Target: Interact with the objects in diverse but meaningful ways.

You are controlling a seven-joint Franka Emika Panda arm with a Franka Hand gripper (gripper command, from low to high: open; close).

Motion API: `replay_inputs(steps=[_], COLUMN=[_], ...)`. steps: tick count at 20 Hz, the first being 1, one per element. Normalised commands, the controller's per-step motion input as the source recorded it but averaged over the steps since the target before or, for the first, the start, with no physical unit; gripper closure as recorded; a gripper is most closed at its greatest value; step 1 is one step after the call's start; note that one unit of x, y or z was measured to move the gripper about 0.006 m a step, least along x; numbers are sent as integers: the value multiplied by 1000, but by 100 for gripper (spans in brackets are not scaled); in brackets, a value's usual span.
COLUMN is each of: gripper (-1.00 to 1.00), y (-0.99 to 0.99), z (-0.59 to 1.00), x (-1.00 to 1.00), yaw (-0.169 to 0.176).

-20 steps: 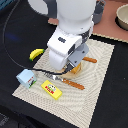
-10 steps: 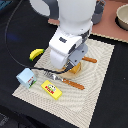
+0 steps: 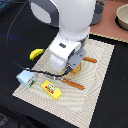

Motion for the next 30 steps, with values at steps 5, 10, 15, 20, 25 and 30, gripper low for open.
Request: replay_inputs(steps=[5,10,15,20,25,30], gripper=[-100,-100,-100,-100,-100,100], y=[77,91,131,109,132,171], z=[-229,-110,-30,-153,-217,-49], x=[-192,-168,-126,-186,-201,-103], yaw=[51,49,44,47,50,52])
